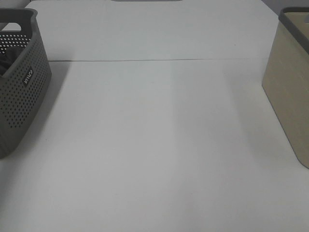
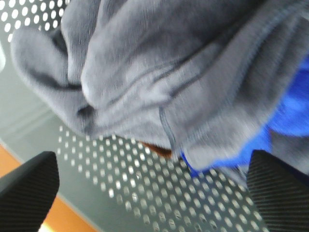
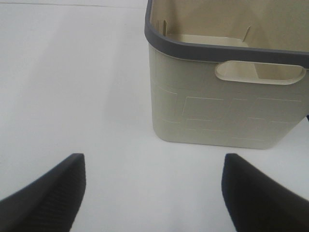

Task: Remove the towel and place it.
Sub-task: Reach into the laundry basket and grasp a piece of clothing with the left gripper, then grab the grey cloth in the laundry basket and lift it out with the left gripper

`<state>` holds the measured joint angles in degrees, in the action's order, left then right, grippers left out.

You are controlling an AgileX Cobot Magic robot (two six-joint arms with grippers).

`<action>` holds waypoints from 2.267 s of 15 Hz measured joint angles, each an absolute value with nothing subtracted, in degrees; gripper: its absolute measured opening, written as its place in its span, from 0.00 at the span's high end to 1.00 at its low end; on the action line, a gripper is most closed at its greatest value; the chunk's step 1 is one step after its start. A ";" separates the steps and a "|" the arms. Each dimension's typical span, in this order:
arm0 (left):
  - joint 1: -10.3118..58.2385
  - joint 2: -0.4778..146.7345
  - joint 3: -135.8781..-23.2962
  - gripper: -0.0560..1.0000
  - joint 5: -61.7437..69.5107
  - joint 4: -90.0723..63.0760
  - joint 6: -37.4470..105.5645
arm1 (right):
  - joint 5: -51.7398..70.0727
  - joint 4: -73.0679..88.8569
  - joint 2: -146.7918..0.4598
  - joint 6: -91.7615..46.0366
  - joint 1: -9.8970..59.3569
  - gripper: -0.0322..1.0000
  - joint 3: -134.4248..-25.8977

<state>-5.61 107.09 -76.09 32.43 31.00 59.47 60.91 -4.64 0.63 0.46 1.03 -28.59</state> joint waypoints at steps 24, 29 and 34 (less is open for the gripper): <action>-6.19 118.54 -82.10 0.01 34.55 20.51 63.48 | 60.91 -4.64 0.63 0.46 1.03 0.24 -28.59; -6.25 118.60 -82.16 0.49 35.41 18.96 63.25 | 60.91 -4.64 0.63 0.46 1.03 0.24 -28.59; -6.25 118.60 -82.16 0.86 35.92 18.22 63.20 | 60.91 -4.64 0.63 0.46 1.03 0.24 -28.59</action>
<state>-6.25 118.60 -82.16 35.92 18.22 63.20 60.91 -4.64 0.63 0.46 1.03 -28.59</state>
